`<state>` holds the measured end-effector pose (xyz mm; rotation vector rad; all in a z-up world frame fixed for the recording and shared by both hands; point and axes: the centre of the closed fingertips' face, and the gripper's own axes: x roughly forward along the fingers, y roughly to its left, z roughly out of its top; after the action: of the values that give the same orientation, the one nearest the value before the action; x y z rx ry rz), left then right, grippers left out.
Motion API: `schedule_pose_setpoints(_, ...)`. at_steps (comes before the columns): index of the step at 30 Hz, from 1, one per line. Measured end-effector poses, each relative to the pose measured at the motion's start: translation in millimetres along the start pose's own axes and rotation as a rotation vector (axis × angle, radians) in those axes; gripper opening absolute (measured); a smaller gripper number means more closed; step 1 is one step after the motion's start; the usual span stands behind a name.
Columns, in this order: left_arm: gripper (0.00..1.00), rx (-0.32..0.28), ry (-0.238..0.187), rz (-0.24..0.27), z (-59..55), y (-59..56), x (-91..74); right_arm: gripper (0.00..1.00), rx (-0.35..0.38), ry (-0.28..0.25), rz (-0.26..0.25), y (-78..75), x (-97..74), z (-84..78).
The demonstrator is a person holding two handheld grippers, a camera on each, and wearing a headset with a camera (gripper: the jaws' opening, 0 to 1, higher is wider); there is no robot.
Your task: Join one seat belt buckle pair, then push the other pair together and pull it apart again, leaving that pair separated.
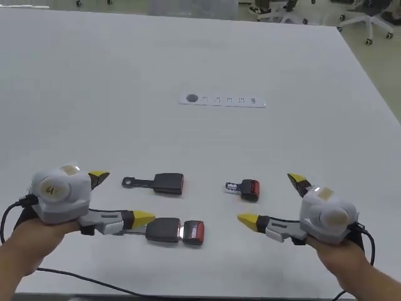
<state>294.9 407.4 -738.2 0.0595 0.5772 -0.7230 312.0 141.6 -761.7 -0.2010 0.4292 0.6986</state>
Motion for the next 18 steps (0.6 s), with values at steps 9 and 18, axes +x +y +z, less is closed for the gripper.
schedule_pose_setpoints(9, 1.00, -0.005, -0.021, 0.006, -4.5, -1.3, -16.7, 1.00, 0.023, -0.009, -0.015, 10.9, -16.8, -4.3)
schedule_pose_setpoints(18, 1.00, -0.015, -0.037, 0.008, -10.1, -5.2, -31.6, 1.00, 0.025, -0.012, -0.014, 19.0, -33.6, -8.7)
